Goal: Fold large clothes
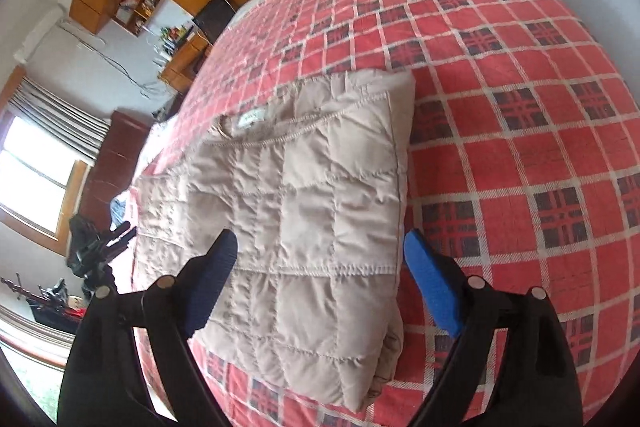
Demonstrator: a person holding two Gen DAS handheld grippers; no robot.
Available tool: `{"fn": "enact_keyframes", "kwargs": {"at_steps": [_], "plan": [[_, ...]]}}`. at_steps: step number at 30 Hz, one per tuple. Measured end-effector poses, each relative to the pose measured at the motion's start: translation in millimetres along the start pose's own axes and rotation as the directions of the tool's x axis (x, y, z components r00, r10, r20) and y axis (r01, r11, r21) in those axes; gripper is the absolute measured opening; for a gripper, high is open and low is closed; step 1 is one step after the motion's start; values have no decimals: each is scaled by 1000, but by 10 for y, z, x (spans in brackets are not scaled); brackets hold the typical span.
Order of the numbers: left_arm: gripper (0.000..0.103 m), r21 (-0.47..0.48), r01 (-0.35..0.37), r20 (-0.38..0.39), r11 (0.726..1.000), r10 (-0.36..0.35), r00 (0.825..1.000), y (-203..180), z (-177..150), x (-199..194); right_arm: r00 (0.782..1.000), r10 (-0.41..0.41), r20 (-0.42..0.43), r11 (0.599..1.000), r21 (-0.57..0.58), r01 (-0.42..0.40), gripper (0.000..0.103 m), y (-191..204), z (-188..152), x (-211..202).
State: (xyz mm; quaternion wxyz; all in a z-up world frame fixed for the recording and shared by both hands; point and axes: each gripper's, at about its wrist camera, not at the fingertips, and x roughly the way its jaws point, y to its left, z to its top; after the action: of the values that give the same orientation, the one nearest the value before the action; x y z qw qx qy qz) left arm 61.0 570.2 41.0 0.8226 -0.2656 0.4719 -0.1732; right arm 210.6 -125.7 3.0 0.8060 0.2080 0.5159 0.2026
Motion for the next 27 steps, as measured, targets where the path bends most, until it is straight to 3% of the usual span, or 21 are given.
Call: {"fn": "enact_keyframes", "kwargs": {"at_steps": [5,8,10,11,13,15,20,27], "plan": [[56,86,-122,28,989,120,992,-171,18,243,998,-61,-20,998,8,61,85,-10,58,243],[54,113,-170,39,979,167,985,-262,71,393,995,-96,-27,995,2,96,75,3,99,373],[48,150,-211,49,966,206,977,-351,79,482,990,-139,-24,990,-13,139,55,39,104,423],[34,173,-226,58,959,220,974,-408,67,509,989,-149,-20,989,-26,149,48,56,97,439],[15,192,-244,78,951,233,969,-494,33,505,988,-151,0,987,-56,151,21,108,60,410],[11,218,-246,108,944,227,968,-579,-27,439,990,-140,25,987,-80,141,11,151,16,325],[7,266,-218,209,939,164,964,-798,-255,59,990,-93,103,984,-145,108,8,305,-121,-32],[7,282,-192,353,940,85,932,-1104,-210,-398,979,-26,201,982,-178,63,8,533,-10,-492]]}}
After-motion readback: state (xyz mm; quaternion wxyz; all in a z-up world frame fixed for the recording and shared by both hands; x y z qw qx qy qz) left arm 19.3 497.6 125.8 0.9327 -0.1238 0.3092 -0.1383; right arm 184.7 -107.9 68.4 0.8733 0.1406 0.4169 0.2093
